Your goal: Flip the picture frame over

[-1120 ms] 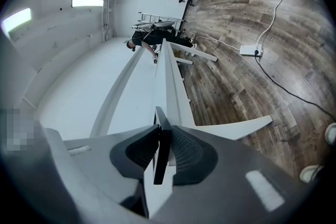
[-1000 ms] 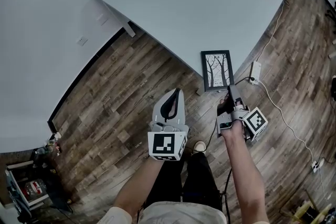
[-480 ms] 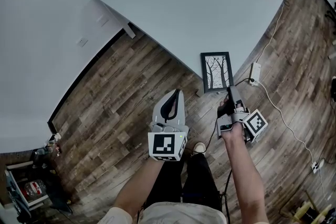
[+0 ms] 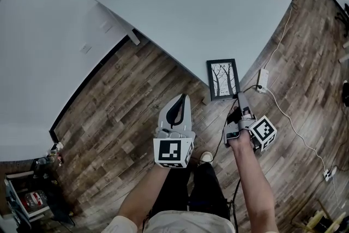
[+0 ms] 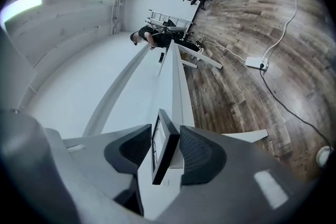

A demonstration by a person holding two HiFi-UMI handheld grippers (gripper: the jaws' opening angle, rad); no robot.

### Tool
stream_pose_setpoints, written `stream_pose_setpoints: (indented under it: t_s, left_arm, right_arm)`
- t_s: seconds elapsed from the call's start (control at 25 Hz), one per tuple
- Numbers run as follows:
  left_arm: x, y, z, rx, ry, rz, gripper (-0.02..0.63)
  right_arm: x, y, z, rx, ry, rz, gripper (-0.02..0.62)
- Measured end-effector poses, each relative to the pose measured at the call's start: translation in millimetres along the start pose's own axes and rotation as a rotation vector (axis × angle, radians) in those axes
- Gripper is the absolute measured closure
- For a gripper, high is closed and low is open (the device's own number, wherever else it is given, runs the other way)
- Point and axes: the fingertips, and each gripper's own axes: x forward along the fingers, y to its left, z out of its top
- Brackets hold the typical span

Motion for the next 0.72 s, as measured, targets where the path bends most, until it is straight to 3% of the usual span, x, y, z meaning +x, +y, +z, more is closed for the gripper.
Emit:
stream_pose_setpoints:
  t_s: [0.16,0.4,0.6,0.72]
  left_arm:
    - [1,3,9,0.004,-0.013,-0.003,0.606]
    - [-2,-2,19,0.015,-0.026,-0.006,0.606]
    - [-3,-4,18,0.024,-0.026,-0.006,0.606]
    - [-3,-3,22,0.024,-0.029,-0.007,0.606]
  right_arm:
    - [2,7,1,-0.062,0.0,-0.001,0.399]
    - [3,6,-1,-0.071,0.019,0.0,0.373]
    - [2,-5,-1,-0.09,0.021,-0.047,0.339]
    - [-1,-5,2,-0.152,0.011,-0.083,0.324]
